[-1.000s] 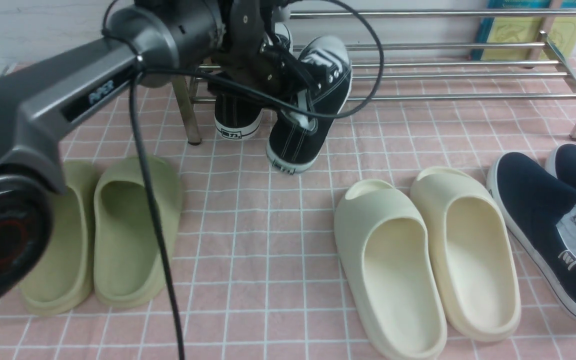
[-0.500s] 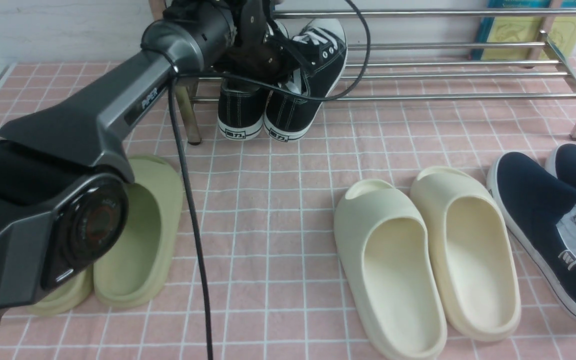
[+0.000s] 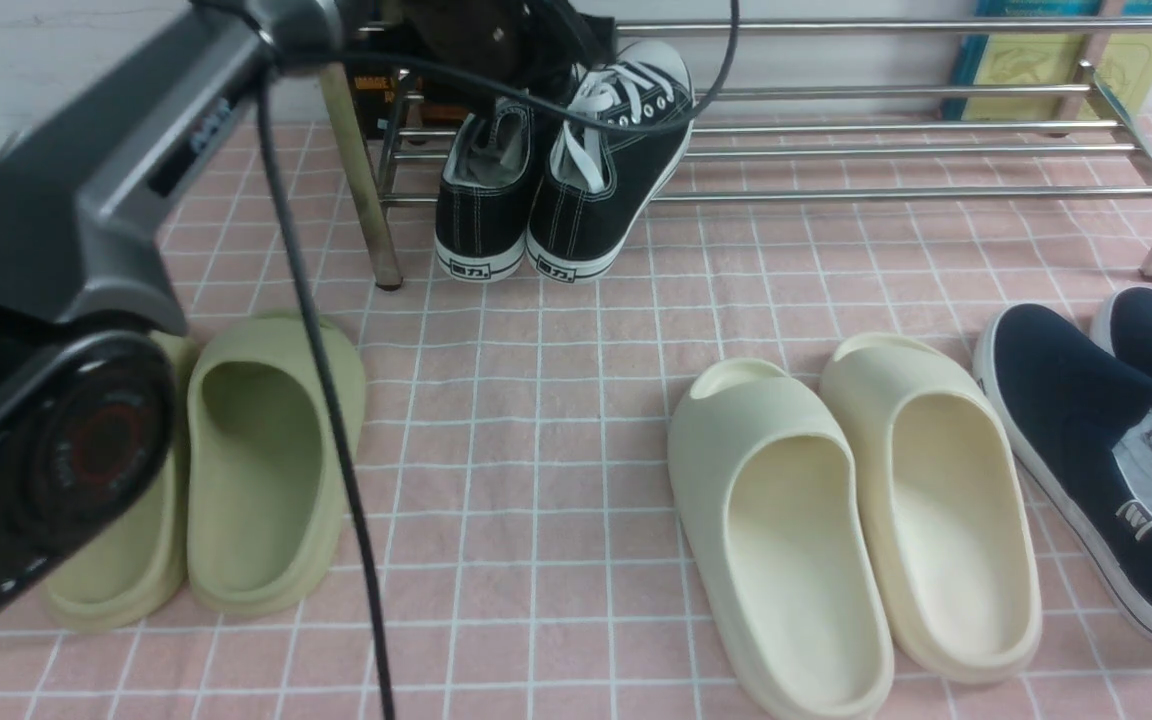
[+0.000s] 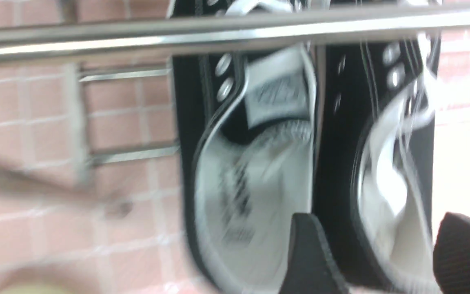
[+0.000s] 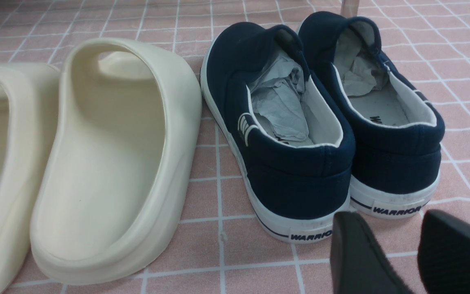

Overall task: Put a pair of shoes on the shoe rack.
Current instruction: Use the left arm to put a shoe into the shoe rack

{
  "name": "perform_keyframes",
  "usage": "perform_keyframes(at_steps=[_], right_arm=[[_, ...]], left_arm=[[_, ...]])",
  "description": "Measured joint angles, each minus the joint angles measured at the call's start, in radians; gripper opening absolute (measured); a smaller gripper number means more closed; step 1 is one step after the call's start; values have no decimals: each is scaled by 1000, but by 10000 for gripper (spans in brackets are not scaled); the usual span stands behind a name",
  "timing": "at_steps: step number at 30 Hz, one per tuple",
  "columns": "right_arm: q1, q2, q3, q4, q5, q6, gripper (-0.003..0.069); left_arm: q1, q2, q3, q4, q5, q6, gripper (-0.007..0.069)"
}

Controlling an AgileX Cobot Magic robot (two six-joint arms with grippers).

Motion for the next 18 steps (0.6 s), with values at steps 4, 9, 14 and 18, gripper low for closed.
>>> perform_keyframes(at_steps=[4, 9, 14, 18], right_arm=[[0, 0, 0, 0, 0, 0, 243], [0, 0, 0, 0, 0, 0, 243], [0, 0, 0, 0, 0, 0, 243], [0, 0, 0, 0, 0, 0, 243]], left_arm=[[0, -50, -4, 26, 147, 82, 369], [0, -54, 48, -6, 147, 126, 165], [0, -16, 157, -72, 136, 155, 8], [0, 51, 176, -121, 75, 155, 2]])
